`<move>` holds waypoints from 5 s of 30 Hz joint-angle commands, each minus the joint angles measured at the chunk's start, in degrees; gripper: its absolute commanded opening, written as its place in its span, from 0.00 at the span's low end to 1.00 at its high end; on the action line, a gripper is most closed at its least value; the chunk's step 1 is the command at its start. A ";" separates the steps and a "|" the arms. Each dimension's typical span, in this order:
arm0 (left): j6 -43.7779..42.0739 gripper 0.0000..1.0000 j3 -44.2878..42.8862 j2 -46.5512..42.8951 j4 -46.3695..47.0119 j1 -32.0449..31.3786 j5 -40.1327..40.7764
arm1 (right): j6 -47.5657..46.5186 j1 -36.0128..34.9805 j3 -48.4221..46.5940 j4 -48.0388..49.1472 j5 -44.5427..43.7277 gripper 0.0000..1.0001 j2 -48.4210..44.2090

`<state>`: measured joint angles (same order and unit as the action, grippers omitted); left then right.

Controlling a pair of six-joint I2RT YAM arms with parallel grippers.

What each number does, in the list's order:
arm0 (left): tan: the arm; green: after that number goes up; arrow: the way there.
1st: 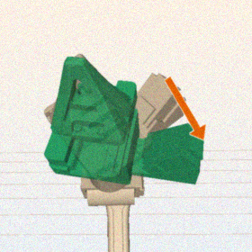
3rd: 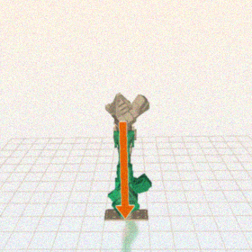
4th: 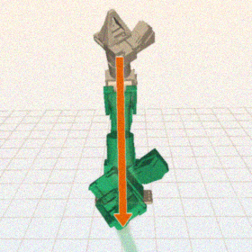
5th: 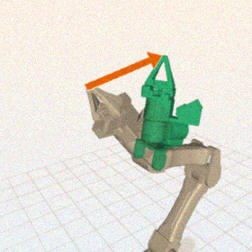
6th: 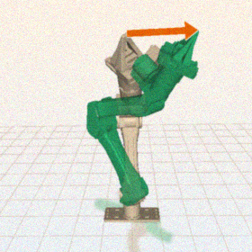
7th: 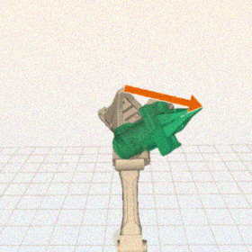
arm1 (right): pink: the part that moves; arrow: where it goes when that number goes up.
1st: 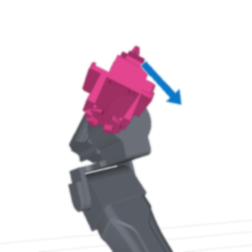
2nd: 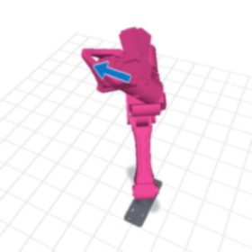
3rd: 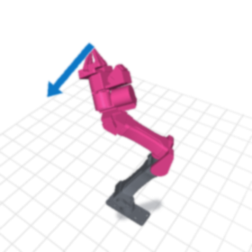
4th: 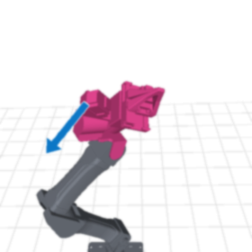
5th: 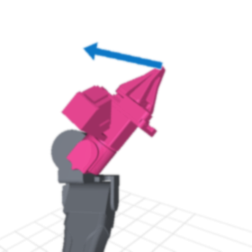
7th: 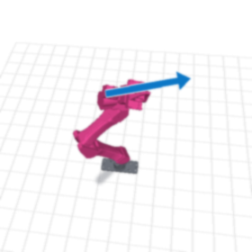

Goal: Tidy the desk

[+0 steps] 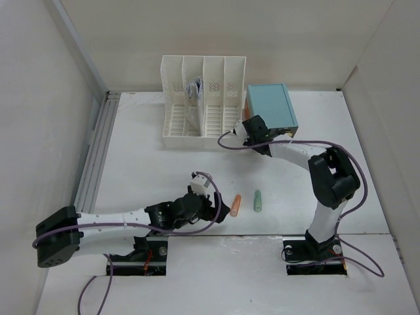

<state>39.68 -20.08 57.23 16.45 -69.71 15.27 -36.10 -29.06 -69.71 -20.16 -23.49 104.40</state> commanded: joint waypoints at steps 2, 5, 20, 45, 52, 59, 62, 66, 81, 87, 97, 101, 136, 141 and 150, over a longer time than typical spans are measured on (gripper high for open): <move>0.84 0.81 0.83 -1.33 2.45 -0.34 1.43 | -0.82 -1.35 2.20 7.51 -6.05 0.00 -1.56; 0.84 0.81 0.83 0.42 2.97 -0.34 1.43 | -0.82 -1.35 5.45 3.74 6.14 0.00 -11.12; 0.31 0.82 0.21 2.45 5.09 -1.92 1.96 | 37.20 27.55 15.20 3.29 48.07 0.85 -27.41; 0.31 0.82 -0.93 3.06 2.62 -1.92 3.10 | 61.22 38.99 22.95 40.44 66.82 0.82 -5.61; 0.31 0.82 -1.55 1.84 1.57 -1.92 3.10 | 65.72 38.99 23.75 48.20 64.79 0.80 -2.63; 0.31 0.82 -1.55 -0.02 -0.01 -1.92 3.10 | 65.10 38.99 23.75 48.99 60.59 0.77 -2.70; 0.31 0.82 -1.55 -0.54 -0.01 -1.92 3.10 | 66.41 37.85 24.27 49.52 58.47 0.76 -3.23; 0.83 0.82 -1.55 -1.59 -1.15 -2.45 3.10 | 67.47 36.53 25.50 52.07 53.73 0.71 -4.81; 1.36 0.82 -2.69 -4.41 -4.85 -3.50 4.77 | 69.50 34.68 27.44 54.70 47.57 0.36 -6.58; 1.89 0.82 -2.07 -5.02 -4.85 -4.03 4.77 | 67.31 35.74 29.80 50.32 50.56 0.31 -11.13; 1.89 0.82 -1.55 -6.78 -5.37 -4.03 5.29 | 55.18 36.79 33.59 33.62 56.53 0.34 -17.39; 1.89 0.82 -1.55 -7.31 -5.90 -4.03 5.30 | 54.03 37.32 33.59 30.01 57.15 0.35 -18.70; -1.53 0.83 -4.53 -2.84 -4.24 -4.03 5.30 | 31.28 36.45 18.57 -7.68 71.90 0.73 -26.62; -2.68 0.77 -8.91 4.70 -4.93 -4.03 6.78 | 13.76 23.21 9.99 -14.98 72.18 0.26 -27.85; -4.96 0.52 -21.82 25.10 -11.78 -4.55 10.05 | 5.25 16.22 2.22 -12.28 69.89 0.18 -34.86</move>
<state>36.34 -36.67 77.97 8.14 -73.63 23.00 -25.56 -13.82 -64.27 -34.30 45.30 74.02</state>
